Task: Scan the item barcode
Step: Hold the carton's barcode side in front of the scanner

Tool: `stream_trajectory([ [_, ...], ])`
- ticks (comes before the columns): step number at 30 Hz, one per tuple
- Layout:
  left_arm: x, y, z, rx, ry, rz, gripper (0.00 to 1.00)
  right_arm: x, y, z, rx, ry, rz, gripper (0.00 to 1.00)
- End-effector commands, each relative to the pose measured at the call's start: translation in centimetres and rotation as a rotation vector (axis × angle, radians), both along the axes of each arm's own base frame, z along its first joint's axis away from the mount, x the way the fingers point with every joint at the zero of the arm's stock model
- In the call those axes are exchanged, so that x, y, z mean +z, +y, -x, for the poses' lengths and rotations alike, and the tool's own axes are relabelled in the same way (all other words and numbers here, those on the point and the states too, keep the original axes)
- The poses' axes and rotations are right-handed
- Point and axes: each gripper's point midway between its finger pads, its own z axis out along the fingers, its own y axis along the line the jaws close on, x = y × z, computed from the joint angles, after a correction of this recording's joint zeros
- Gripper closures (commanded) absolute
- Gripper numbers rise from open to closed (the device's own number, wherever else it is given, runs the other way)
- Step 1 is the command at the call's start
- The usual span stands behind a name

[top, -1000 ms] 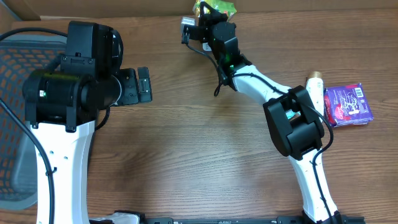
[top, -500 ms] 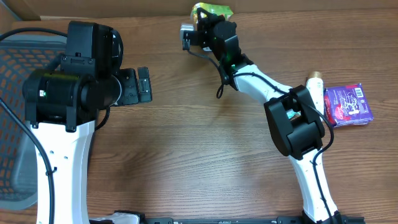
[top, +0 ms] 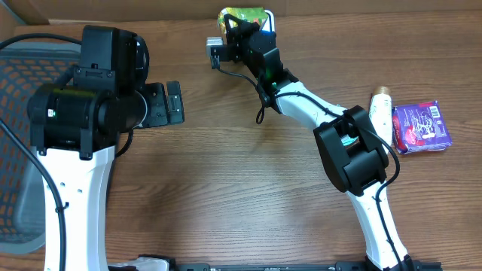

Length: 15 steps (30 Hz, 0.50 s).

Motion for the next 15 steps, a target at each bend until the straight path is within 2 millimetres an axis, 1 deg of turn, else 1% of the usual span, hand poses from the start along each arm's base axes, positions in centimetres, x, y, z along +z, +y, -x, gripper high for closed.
stream_trajectory([
  [1,0.1,0.02,-0.02,0.013,-0.004,0.006,0.0,5.46,-0.71,-0.23,-0.018,-0.148,-0.005,0.96],
  [3,0.1,0.02,-0.02,0.013,-0.004,0.005,0.0,5.86,-0.84,-0.26,-0.02,-0.167,-0.002,0.96],
  [6,0.1,0.02,-0.02,0.013,-0.004,0.005,0.01,5.84,-1.02,-0.36,-0.023,-0.168,0.0,0.96],
  [11,0.1,0.02,-0.02,0.013,-0.004,0.005,0.01,5.06,-1.13,-0.5,-0.024,-0.135,0.006,0.96],
  [15,0.1,0.02,-0.02,0.013,-0.004,0.005,0.01,4.91,-1.12,-0.51,-0.024,-0.13,0.009,0.96],
])
